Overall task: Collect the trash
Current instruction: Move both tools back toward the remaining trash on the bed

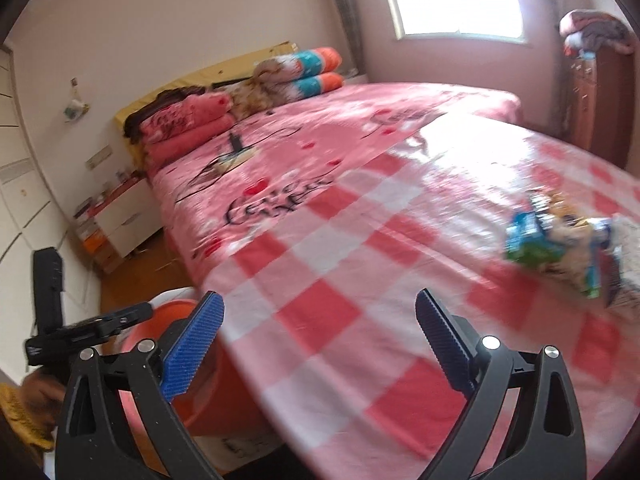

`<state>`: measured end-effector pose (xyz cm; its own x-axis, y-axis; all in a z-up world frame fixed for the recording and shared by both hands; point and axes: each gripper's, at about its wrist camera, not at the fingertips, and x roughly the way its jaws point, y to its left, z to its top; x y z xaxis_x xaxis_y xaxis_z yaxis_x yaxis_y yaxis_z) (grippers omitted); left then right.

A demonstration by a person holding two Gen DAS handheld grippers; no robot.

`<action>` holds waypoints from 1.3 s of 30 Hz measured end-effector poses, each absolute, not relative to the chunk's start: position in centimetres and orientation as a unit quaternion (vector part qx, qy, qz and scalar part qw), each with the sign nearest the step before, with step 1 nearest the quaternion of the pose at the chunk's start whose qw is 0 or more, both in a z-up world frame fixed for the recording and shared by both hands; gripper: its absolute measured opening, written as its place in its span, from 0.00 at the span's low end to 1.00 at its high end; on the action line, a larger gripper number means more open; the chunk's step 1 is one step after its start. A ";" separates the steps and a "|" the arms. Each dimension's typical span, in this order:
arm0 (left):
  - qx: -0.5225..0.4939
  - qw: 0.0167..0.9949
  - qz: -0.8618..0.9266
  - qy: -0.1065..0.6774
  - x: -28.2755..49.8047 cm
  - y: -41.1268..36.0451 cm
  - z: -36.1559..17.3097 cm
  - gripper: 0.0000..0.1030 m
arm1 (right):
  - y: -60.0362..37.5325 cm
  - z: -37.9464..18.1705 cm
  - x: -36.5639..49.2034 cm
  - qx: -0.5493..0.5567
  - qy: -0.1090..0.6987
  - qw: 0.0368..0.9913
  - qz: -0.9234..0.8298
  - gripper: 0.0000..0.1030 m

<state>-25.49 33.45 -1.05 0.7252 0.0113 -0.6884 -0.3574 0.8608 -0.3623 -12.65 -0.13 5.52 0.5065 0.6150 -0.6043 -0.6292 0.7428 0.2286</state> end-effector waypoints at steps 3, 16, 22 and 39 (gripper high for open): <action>-0.218 0.903 0.098 0.357 -24.5 32.0 -0.1 0.85 | -1.8 5.6 -11.9 -0.006 0.334 0.879 0.339 0.93; -0.169 0.891 0.066 0.416 -20.4 26.9 1.0 0.85 | -7.9 5.7 -9.5 0.032 0.310 0.909 0.276 0.93; -0.149 0.890 0.046 0.428 -18.8 24.1 1.4 0.85 | -10.7 5.7 -8.7 0.052 0.303 0.919 0.249 0.93; -0.096 0.896 -0.008 0.433 -14.6 16.5 2.6 0.85 | -18.3 4.7 -6.3 0.114 0.311 0.925 0.186 0.93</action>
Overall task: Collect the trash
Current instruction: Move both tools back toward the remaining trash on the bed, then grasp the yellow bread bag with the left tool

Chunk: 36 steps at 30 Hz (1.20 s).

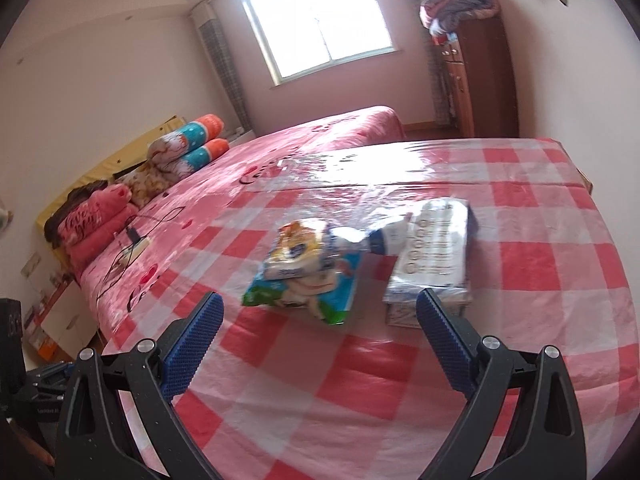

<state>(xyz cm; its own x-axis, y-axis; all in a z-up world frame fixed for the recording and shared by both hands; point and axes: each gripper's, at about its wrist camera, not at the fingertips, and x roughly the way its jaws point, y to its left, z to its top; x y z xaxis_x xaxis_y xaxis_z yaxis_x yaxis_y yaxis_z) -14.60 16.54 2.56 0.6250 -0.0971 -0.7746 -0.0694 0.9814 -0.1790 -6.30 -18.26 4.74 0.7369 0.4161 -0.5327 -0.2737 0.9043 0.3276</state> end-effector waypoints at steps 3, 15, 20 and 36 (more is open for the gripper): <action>-0.090 0.895 -0.019 0.436 -13.7 15.2 2.7 0.85 | -19.6 4.4 -5.7 0.132 0.318 0.922 0.176 0.93; -0.068 0.892 -0.065 0.442 -8.5 8.8 4.5 0.85 | -23.9 3.1 -3.5 0.179 0.347 0.910 0.141 0.94; -0.080 0.890 -0.085 0.441 -4.9 6.5 5.6 0.85 | -25.5 2.4 -2.6 0.208 0.361 0.899 0.135 0.94; -0.065 0.873 -0.033 0.482 5.9 1.3 3.4 0.85 | -25.5 1.1 -0.4 0.199 0.397 0.883 0.151 0.94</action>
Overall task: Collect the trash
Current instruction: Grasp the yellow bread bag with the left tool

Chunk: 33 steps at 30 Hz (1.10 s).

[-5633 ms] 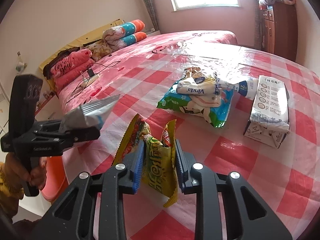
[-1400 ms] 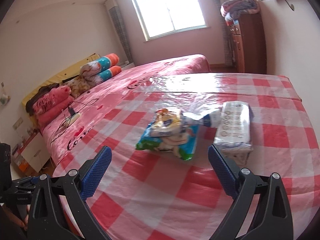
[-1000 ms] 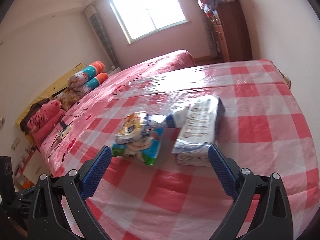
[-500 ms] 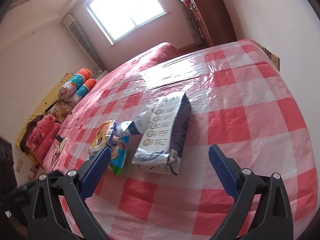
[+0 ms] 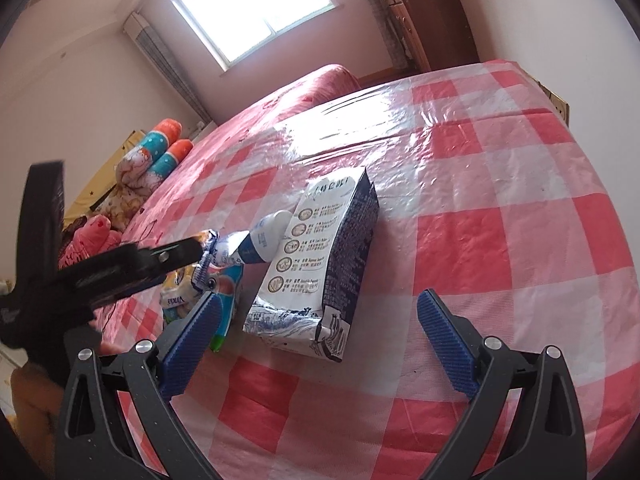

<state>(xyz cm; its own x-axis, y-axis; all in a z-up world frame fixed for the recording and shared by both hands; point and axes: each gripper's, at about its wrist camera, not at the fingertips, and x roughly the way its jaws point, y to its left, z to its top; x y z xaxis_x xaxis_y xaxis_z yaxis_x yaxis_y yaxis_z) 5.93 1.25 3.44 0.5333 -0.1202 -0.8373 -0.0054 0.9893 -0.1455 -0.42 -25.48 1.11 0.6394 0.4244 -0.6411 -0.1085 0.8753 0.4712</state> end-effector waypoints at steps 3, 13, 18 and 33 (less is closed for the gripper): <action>-0.061 0.870 -0.027 0.489 6.6 1.0 2.8 0.85 | -25.2 1.0 -0.1 0.196 0.401 0.881 0.156 0.94; -0.078 0.876 -0.033 0.475 7.3 1.9 2.2 0.67 | -24.7 0.9 0.8 0.186 0.406 0.881 0.159 0.94; -0.084 0.867 -0.034 0.490 6.5 3.0 1.6 0.57 | -23.8 1.0 1.2 0.174 0.407 0.882 0.159 0.94; -0.103 0.844 -0.074 0.521 1.9 4.1 1.0 0.54 | -22.4 1.0 2.8 0.156 0.407 0.888 0.146 0.94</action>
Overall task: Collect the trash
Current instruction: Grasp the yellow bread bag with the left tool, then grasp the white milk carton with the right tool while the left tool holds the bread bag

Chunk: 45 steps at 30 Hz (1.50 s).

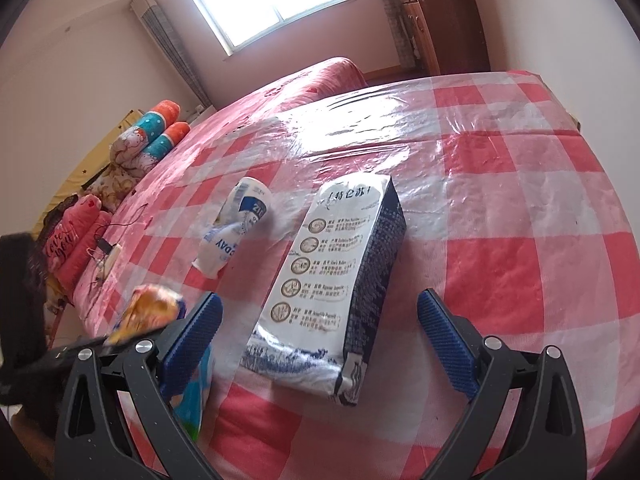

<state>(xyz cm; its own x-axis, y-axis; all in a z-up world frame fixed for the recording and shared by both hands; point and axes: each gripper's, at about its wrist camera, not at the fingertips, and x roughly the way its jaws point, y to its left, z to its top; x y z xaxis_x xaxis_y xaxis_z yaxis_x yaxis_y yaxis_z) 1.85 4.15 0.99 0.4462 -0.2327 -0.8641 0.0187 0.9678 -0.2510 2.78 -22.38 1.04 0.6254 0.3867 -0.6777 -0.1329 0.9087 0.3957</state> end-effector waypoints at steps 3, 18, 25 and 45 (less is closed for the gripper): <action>-0.097 0.843 -0.081 0.523 1.5 4.2 1.0 0.54 | -21.5 1.3 3.4 0.144 0.408 0.890 0.140 0.94; -0.042 0.873 -0.067 0.481 1.3 3.1 1.3 0.59 | -20.6 1.0 3.7 0.111 0.414 0.893 0.138 0.94; -0.047 0.878 -0.068 0.471 1.1 3.2 1.7 0.48 | -20.3 1.0 3.6 0.095 0.416 0.897 0.116 0.80; -0.108 0.888 -0.089 0.438 -1.9 7.1 3.9 0.32 | -21.8 1.1 2.9 0.132 0.404 0.892 0.152 0.58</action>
